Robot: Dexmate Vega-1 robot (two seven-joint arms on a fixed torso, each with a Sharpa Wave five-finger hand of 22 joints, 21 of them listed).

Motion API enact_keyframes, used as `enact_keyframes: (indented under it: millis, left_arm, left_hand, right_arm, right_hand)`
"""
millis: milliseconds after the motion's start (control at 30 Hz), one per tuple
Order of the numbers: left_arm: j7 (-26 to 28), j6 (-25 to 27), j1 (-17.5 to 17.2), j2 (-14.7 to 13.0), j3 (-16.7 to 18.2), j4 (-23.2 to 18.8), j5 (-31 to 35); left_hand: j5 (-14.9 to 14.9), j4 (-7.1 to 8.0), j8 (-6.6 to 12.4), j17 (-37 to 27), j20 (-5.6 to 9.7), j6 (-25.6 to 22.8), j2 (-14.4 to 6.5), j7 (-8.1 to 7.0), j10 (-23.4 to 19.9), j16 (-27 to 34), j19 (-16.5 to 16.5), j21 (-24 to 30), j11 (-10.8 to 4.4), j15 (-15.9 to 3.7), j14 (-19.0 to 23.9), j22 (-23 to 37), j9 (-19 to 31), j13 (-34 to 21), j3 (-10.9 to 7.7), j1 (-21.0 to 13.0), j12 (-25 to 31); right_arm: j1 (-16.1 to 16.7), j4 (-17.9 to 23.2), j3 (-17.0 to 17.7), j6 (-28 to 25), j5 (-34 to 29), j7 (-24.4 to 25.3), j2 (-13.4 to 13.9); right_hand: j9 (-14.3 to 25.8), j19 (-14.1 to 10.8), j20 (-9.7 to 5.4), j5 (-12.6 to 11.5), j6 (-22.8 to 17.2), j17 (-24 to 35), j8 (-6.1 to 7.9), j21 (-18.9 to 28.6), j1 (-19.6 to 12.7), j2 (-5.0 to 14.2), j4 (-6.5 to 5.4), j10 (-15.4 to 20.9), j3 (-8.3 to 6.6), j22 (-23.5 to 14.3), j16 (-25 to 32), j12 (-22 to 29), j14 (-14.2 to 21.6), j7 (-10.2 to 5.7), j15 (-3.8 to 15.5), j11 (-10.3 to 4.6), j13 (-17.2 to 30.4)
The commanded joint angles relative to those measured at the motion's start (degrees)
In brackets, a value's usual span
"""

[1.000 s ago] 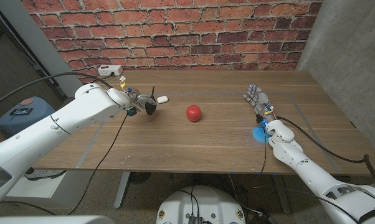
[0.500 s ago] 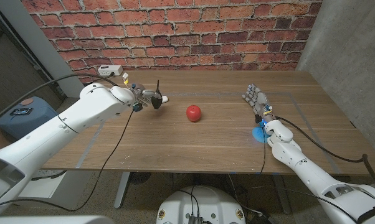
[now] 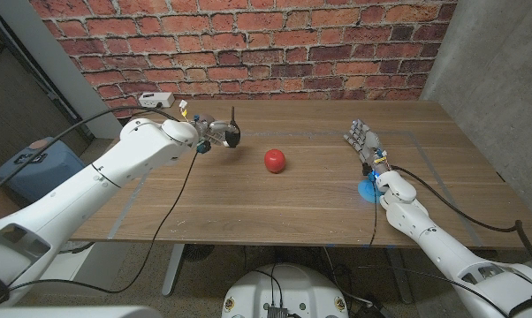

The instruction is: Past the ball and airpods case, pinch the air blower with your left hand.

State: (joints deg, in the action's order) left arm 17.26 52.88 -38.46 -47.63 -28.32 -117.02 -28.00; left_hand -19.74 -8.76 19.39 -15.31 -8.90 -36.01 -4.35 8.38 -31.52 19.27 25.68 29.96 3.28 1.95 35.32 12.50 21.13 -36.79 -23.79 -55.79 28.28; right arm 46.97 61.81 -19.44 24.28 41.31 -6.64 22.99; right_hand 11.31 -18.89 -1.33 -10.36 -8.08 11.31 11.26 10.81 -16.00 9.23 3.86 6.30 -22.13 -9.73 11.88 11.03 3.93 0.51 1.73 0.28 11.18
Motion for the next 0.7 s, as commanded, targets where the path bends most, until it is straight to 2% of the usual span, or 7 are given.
enact_keyframes:
  millis: [33, 200, 700]
  left_arm:
    - [-0.24, -5.09, -2.09, 1.37, 1.91, 0.89, -1.9]
    - [0.07, -9.72, -4.27, 1.18, 3.13, 1.02, -1.95]
    - [0.18, -17.35, -8.66, 1.26, 6.66, 2.25, -4.85]
  left_hand:
    - [-0.55, -0.04, -0.12, -0.19, 0.2, -0.2, 0.02, -0.21, 0.28, -0.13, -0.33, 0.46, -0.12, -0.18, 0.08, 0.18, 0.2, -0.19, -0.39, 0.17, 0.23]
    - [-0.75, 0.0, -0.16, -0.24, 0.26, -0.29, -0.1, -0.45, 0.9, -0.3, -0.53, 0.52, -0.19, -0.12, -0.19, 0.15, 0.31, -0.27, -0.48, 0.24, -0.02]
    - [-1.24, -0.11, -0.05, -0.4, 0.39, -0.86, -0.46, -0.82, 0.97, -0.56, -1.1, 0.6, -0.23, -0.13, -0.65, 0.07, 0.56, -0.44, -0.81, 0.07, -0.14]
  right_arm:
    - [2.41, 3.12, 0.69, 0.07, 0.34, 1.15, 1.23]
    - [3.01, 4.01, 0.69, -0.01, 0.26, 1.58, 1.43]
    - [2.42, 4.08, 0.05, -0.22, -0.38, 1.42, 1.42]
  right_hand:
    - [0.21, 0.08, 0.06, 0.04, -0.06, 0.15, 0.33, 0.27, -0.31, 0.09, 0.07, -0.02, 0.28, -0.07, 0.24, 0.23, 0.12, 0.22, 0.15, 0.3, -0.02]
    - [0.21, 0.08, 0.06, 0.04, -0.08, 0.15, 0.33, 0.27, -0.32, 0.09, 0.08, 0.04, 0.29, -0.07, 0.23, 0.25, 0.1, 0.31, 0.15, 0.32, -0.02]
    - [0.2, 0.09, 0.06, 0.03, -0.12, 0.14, 0.35, 0.26, -0.36, 0.12, 0.1, 0.04, 0.29, -0.07, 0.24, 0.25, 0.11, 0.22, 0.17, 0.29, -0.02]
